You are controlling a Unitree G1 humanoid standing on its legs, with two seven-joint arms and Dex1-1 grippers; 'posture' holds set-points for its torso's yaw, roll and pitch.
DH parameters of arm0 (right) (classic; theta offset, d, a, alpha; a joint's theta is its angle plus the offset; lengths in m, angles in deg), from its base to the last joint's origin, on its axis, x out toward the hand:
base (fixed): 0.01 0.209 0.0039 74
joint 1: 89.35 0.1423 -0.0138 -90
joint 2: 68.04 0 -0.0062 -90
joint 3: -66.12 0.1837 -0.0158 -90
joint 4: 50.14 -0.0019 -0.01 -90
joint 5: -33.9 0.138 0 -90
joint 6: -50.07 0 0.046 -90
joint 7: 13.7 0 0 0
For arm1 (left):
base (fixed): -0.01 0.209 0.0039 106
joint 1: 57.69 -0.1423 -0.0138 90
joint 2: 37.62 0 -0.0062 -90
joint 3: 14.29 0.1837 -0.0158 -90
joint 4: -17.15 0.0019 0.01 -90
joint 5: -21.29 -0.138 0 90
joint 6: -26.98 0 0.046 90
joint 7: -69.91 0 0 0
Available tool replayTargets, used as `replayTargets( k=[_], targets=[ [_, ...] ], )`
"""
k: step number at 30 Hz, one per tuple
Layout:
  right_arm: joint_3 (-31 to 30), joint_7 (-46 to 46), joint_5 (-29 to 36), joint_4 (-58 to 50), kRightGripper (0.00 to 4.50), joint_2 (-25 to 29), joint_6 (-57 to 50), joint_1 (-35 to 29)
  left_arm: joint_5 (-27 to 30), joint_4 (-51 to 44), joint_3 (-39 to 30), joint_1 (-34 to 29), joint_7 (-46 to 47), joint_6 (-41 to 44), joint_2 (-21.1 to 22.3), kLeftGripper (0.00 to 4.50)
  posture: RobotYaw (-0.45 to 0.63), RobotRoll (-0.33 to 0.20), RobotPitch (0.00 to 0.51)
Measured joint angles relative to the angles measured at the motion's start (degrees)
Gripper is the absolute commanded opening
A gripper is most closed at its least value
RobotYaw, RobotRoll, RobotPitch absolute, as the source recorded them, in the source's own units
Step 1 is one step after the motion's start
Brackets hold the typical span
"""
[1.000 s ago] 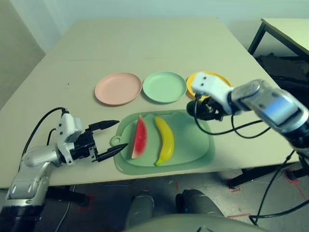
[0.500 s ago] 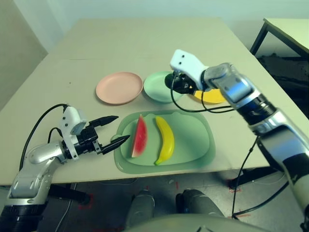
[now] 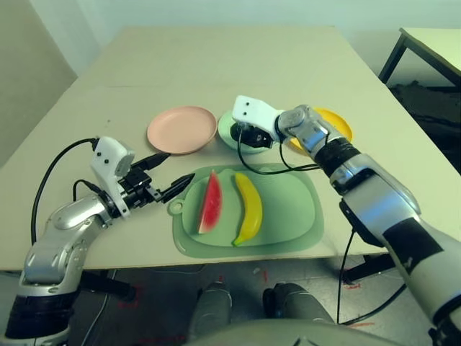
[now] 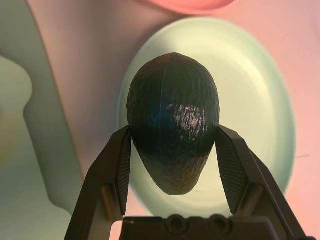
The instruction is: Place the fruits into color-matched plates.
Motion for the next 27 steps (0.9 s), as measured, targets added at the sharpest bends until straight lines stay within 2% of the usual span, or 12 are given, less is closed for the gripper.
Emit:
replayTargets(
  k=[1,2,3,5,11,15,18,23,25,27],
  targets=[
    [0.4,-0.3,-0.4,0.8,2.68,-0.1,0.4,0.0,-0.1,0.0,0.0,0.0,0.0,0.1,0.0,4.5,0.14,0.0,0.083],
    [0.8,-0.6,-0.7,1.5,3.43,-0.2,0.8,0.1,-0.2,0.0,0.0,0.0,0.1,0.0,0.0,4.5,0.14,0.0,0.083],
    [1.0,-0.9,-0.9,1.8,3.63,-0.3,1.0,0.1,-0.2,0.0,0.0,0.0,0.0,0.0,0.0,4.5,0.14,0.0,0.083],
    [2.1,-2.1,-1.5,2.9,4.44,-0.2,1.2,0.6,-0.2,0.0,0.0,0.0,-0.7,-0.3,-0.4,4.5,0.13,0.0,0.08],
    [4.9,-1.6,-2.4,3.5,4.48,2.7,2.0,4.3,-0.3,0.0,0.6,-0.1,-2.6,-1.6,-1.2,4.5,0.12,0.0,0.08],
    [5.3,5.1,-2.6,-1.8,4.48,6.8,3.9,5.5,0.9,0.2,0.7,0.0,-7.0,-3.3,-1.2,4.5,0.1,0.0,0.077],
    [4.9,16.3,-2.0,-17.2,4.48,12.3,5.9,2.3,3.4,0.3,0.4,-0.1,-12.3,-4.3,-0.8,4.5,0.09,0.0,0.074],
    [-0.1,32.2,-1.7,-50.3,4.48,23.2,6.1,-14.6,6.7,1.4,-0.8,-1.5,-21.0,-4.9,1.7,4.5,0.07,0.0,0.073],
    [-2.8,36.3,-1.5,-61.0,4.48,24.4,4.5,-19.9,7.2,2.1,-0.8,-1.5,-24.3,-4.9,3.4,4.5,0.07,0.0,0.076],
    [-4.8,37.9,-1.4,-67.2,4.48,23.3,4.1,-21.2,7.3,2.5,-0.8,-1.1,-26.7,-4.9,4.5,4.5,0.06,0.0,0.079]
  ],
)
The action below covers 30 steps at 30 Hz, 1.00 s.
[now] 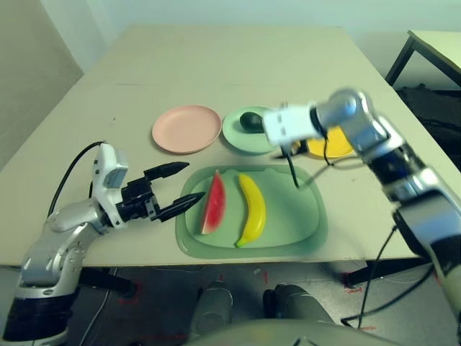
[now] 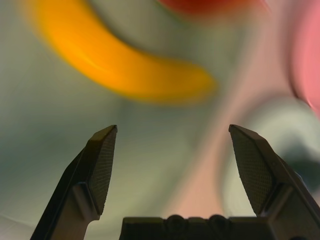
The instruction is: Place the fruits into color-matched plates.
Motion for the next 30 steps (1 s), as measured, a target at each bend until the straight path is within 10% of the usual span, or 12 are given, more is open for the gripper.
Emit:
replayTargets(
  k=[30],
  targets=[
    [-10.8,1.8,-12.1,9.0,4.3,-8.7,12.7,3.8,-0.3,-0.3,-0.8,-1.2,-5.6,-1.0,4.9,4.5,0.11,0.0,0.085]
  ],
)
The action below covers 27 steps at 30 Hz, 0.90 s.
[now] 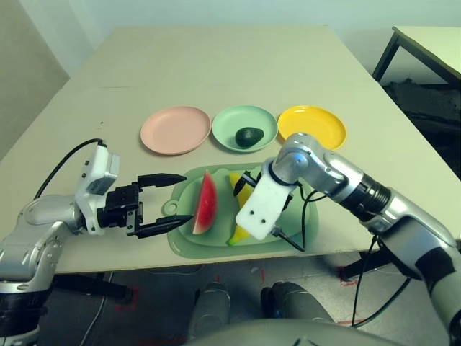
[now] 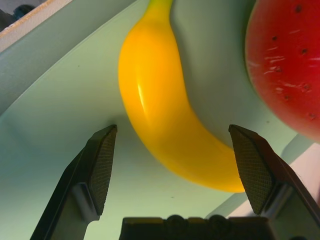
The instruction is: Place the fruits into color-matched plates.
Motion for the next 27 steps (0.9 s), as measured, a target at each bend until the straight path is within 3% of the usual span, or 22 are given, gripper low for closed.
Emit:
replayTargets(
  k=[2,8,17,27],
  targets=[
    [-0.1,1.1,0.0,-0.2,3.9,0.6,0.1,-0.4,0.3,-0.3,-0.2,0.1,0.9,0.0,-0.9,4.5,0.11,0.0,0.086],
    [-0.1,6.7,0.4,-3.6,1.74,5.5,-1.9,-2.7,1.6,-0.6,-0.7,0.4,2.2,0.4,-1.7,4.5,0.11,0.0,0.086],
    [3.3,7.9,0.4,0.2,1.64,9.6,-6.7,-1.8,1.2,0.2,-0.6,1.0,2.7,-0.2,-1.9,4.5,0.08,0.0,0.09],
    [11.8,-2.0,-0.8,18.5,1.64,12.5,-12.2,8.6,1.3,0.8,-0.8,4.4,11.0,0.6,-6.2,4.5,0.06,0.0,0.092]
  ],
)
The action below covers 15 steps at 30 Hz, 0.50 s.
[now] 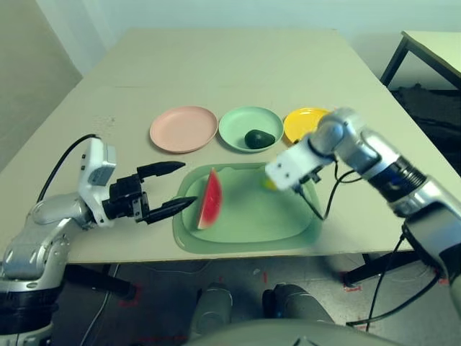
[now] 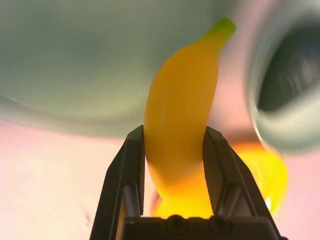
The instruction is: Place the fruits into color-matched plates.
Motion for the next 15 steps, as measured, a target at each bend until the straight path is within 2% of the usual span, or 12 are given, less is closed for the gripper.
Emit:
replayTargets(
  k=[4,9,15],
  targets=[
    [0.4,-6.8,-1.5,13.1,1.64,-0.1,2.8,2.9,-0.3,0.3,0.1,0.7,2.1,-0.1,-1.2,4.5,0.06,0.0,0.092],
    [0.5,-18.3,-3.7,31.0,1.64,-2.1,8.0,7.8,-4.5,2.4,0.4,4.1,6.4,-1.8,-2.1,4.5,0.07,0.0,0.093],
    [0.8,-30.8,-5.6,43.8,1.64,-4.1,10.8,9.7,-7.0,3.0,0.8,4.9,8.4,-2.4,-2.1,4.5,0.08,0.0,0.101]
  ],
)
